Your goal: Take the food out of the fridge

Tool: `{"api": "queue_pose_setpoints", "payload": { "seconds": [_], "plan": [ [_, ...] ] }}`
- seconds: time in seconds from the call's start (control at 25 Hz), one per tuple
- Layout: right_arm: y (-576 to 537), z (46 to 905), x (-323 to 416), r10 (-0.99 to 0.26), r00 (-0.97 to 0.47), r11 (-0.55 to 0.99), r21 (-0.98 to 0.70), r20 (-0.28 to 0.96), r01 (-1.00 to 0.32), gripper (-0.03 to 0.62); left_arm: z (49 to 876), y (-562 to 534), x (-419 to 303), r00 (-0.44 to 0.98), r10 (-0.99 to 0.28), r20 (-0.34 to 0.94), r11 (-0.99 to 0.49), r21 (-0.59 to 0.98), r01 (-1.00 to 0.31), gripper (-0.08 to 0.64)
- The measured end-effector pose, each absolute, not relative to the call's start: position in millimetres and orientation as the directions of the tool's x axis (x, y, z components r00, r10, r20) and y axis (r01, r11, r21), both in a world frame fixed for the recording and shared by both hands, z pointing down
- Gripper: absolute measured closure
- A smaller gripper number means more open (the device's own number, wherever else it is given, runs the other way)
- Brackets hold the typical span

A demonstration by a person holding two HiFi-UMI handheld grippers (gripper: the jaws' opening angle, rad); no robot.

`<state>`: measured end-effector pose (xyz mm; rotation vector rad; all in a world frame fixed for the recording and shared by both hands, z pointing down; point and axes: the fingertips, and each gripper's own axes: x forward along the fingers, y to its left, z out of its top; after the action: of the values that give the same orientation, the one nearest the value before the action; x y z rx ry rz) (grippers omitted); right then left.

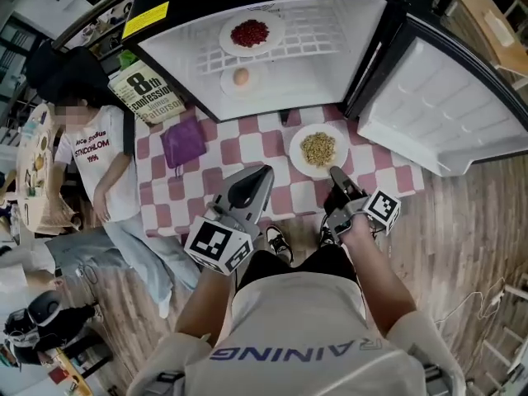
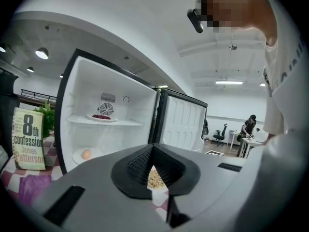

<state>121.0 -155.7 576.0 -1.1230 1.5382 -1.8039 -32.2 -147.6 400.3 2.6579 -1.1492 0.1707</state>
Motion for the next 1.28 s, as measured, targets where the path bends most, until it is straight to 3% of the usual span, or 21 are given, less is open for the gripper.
{"api": "queue_pose_setpoints", "payload": {
  "seconds": [0.64,0.92,1.0,1.28],
  "plan": [
    [-98.6,649.9,218.5,-0.810,-0.440,-0.331,-0.922,0.387,-0.202,0.565,402.4,-133.2,33.3,0.748,-0.630,0.208,-0.727,0.180,-0.662,0.551],
    [-97.5,662.1,221.8,-0.726,-0.423,-0.324,-0.813,0.542,-0.484,0.555,403.3,-129.1,28.5,0.737,-0.642,0.213,-0.714,0.185,-0.675,0.551],
    [-98.4,663.9,220.0,-0.695,-0.424,-0.284,-0.763,0.581,-0.580,0.486,405.2,-127.2,25.5,0.733,-0.645,0.217,-0.709,0.189,-0.680,0.552],
    [-97.3,675.4,219.2,-0.601,-0.361,-0.171,-0.556,0.713,-0.813,0.417,398.6,-128.1,18.1,0.727,-0.656,0.202,-0.703,0.186,-0.687,0.552]
  ]
}}
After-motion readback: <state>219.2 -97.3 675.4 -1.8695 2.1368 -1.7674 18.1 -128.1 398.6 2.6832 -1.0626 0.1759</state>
